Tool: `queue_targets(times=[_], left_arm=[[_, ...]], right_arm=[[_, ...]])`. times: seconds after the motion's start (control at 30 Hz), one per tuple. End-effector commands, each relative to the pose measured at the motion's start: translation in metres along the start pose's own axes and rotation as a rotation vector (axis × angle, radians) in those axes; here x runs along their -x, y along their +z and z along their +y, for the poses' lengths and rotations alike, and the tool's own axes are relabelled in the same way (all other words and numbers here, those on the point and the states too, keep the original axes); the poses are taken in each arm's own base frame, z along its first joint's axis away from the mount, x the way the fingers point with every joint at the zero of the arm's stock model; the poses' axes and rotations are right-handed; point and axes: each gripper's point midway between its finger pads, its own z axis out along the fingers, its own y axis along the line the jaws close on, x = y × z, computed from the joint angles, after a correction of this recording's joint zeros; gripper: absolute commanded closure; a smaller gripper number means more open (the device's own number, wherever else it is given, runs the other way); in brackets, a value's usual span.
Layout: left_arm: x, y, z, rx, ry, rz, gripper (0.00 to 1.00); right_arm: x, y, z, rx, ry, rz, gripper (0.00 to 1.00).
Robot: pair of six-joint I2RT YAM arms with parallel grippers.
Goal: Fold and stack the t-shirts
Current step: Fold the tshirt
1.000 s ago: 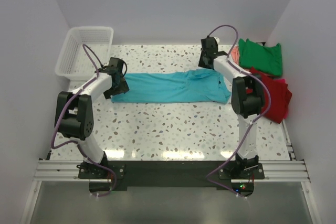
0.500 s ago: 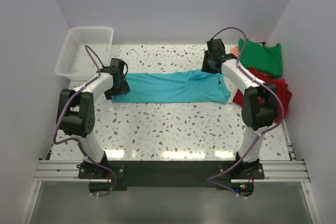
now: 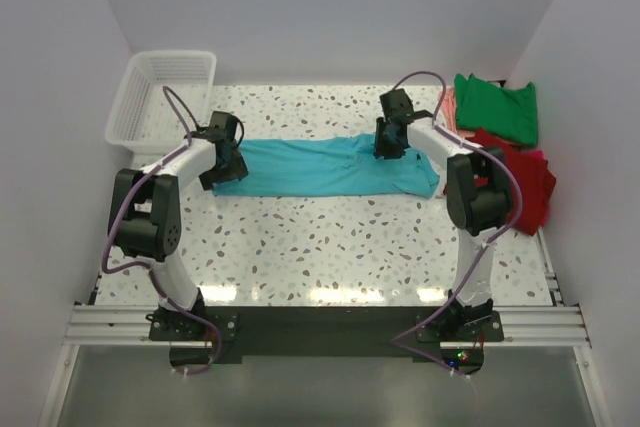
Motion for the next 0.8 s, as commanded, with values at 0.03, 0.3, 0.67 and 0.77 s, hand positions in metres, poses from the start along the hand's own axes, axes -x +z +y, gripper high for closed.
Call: queue_targets(times=[0.03, 0.3, 0.67, 0.77], left_arm=[[0.018, -0.003, -0.006, -0.026, -0.001, -0.048, 0.25], [0.017, -0.003, -0.005, -0.022, 0.002, -0.045, 0.25], [0.016, -0.001, -0.004, -0.017, 0.006, -0.043, 0.25], [0.016, 0.000, -0.005, -0.019, 0.007, -0.042, 0.25]], right_arm=[[0.011, 0.006, 0.013, 0.028, -0.007, -0.006, 0.68], [0.023, 0.026, 0.015, -0.005, -0.012, -0.032, 0.69], [0.048, 0.047, 0.018, -0.036, -0.030, -0.085, 0.71], [0.057, 0.045, 0.019, -0.033, -0.037, -0.126, 0.71]])
